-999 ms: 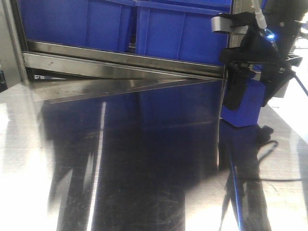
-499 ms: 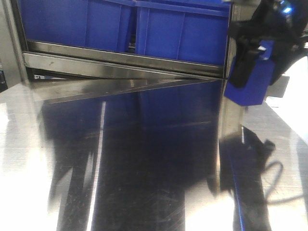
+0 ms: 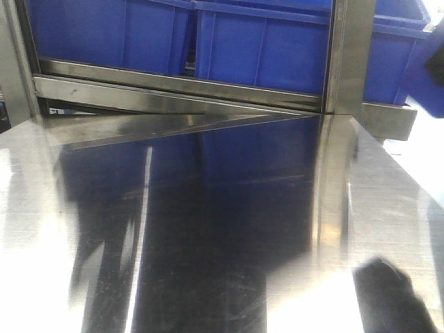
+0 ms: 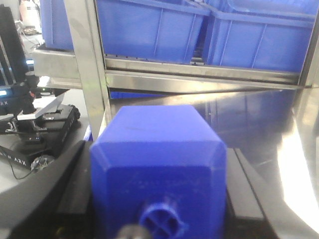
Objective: Pick and sort blue part to right shelf
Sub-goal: 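Hold both parts and turn the base away from the table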
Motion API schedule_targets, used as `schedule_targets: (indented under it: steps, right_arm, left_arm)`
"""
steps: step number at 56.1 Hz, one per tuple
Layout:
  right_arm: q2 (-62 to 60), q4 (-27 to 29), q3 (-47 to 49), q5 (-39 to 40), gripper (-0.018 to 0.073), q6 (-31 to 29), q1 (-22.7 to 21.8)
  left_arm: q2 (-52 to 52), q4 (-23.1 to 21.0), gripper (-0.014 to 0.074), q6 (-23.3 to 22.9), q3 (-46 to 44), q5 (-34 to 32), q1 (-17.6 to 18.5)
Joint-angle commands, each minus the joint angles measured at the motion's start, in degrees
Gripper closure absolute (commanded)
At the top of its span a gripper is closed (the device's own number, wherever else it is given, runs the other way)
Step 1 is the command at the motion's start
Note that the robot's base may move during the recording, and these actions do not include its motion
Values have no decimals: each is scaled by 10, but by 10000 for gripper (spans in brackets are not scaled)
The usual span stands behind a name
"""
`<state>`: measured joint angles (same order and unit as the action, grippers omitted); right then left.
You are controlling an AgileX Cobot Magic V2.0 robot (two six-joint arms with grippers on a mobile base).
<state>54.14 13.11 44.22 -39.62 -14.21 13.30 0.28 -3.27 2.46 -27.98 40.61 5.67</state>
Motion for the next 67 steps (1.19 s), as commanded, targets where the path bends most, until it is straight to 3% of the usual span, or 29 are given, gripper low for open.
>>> schedule_targets:
  steps: [1, 17, 26, 67]
  right_arm:
    - [-94, 5, -29, 60, 433, 1, -3]
    - [-387, 5, -140, 89, 433, 1, -3]
    - [-467, 5, -163, 94, 433, 1, -3]
    - [-491, 5, -164, 125, 433, 1, -3]
  left_arm:
    - [7, -3, 265, 0, -14, -46, -2]
    - [7, -3, 265, 0, -14, -48, -2]
    - [7, -2, 265, 0, -14, -49, -2]
    - [7, -2, 265, 0, -13, -52, -2]
